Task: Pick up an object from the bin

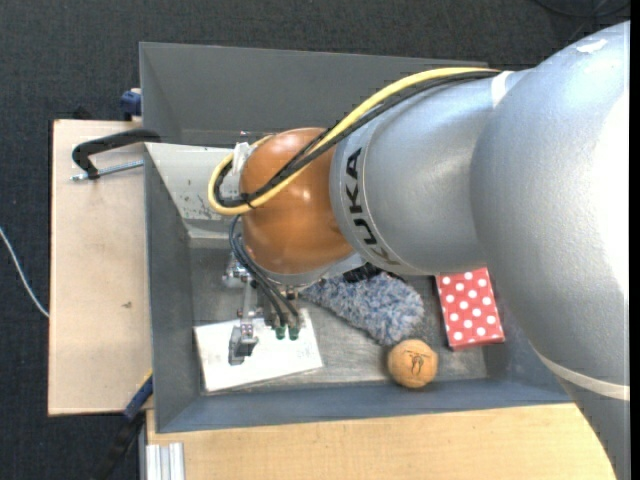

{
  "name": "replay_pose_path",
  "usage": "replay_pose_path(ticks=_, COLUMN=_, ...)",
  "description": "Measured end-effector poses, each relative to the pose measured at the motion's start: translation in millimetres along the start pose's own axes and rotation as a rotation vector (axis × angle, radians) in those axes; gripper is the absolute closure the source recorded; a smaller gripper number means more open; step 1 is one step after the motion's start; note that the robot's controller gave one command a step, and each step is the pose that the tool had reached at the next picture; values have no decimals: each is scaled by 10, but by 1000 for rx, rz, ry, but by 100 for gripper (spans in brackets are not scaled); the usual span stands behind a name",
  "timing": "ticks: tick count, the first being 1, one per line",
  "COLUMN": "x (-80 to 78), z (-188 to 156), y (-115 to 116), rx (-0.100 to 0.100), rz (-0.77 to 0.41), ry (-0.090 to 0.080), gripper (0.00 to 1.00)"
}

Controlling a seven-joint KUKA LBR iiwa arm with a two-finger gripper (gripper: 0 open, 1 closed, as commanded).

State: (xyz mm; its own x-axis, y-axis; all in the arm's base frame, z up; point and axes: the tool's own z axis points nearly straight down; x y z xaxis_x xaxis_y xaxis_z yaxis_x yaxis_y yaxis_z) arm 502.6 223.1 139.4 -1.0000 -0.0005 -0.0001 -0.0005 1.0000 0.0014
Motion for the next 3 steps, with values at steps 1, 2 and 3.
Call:
replay_pose_path(ticks=1, x=-169, z=544, y=87, rx=-1, rz=97, ry=-1, gripper=100)
replay_pose_path(ticks=2, x=-169, z=545, y=86, rx=-1, rz=97, ry=0, gripper=100)
replay_pose_path(ticks=3, x=-169, z=545, y=86, rx=-1, rz=97, ry=-1, gripper=100)
